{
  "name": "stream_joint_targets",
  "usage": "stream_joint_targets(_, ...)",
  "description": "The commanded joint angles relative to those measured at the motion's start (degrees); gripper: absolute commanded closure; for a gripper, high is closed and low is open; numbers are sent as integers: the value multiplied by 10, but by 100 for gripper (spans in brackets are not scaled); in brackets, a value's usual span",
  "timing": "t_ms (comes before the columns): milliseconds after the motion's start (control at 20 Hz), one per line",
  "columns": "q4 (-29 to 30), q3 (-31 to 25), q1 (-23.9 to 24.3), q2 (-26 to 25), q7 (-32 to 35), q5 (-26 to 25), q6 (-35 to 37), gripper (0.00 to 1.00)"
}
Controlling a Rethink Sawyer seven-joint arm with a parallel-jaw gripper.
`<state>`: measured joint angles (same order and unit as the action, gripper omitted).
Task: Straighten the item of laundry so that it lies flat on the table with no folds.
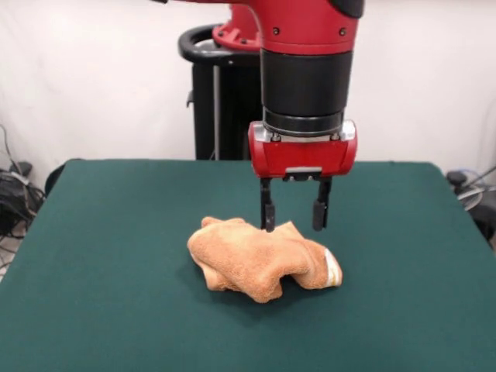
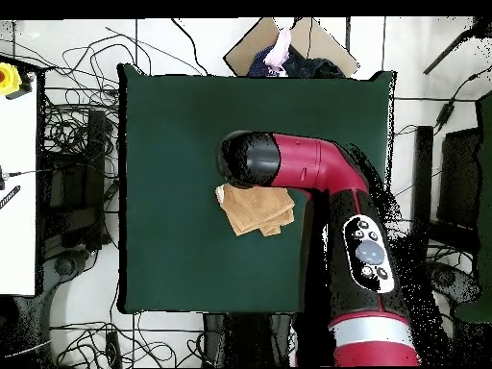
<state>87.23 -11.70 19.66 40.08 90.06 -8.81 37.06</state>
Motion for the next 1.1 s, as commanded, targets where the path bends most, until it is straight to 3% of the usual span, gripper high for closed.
stream_joint_targets(50, 25, -61, 42, 20, -107, -46, 38, 0)
stream_joint_targets(700, 23, -86, 52, 13, -84, -85, 39, 0)
stream_joint_targets(900, 14, -98, 53, 6, -103, -100, 52, 0)
stream_joint_targets(1100, -10, -135, 65, -17, -175, -134, 57, 0)
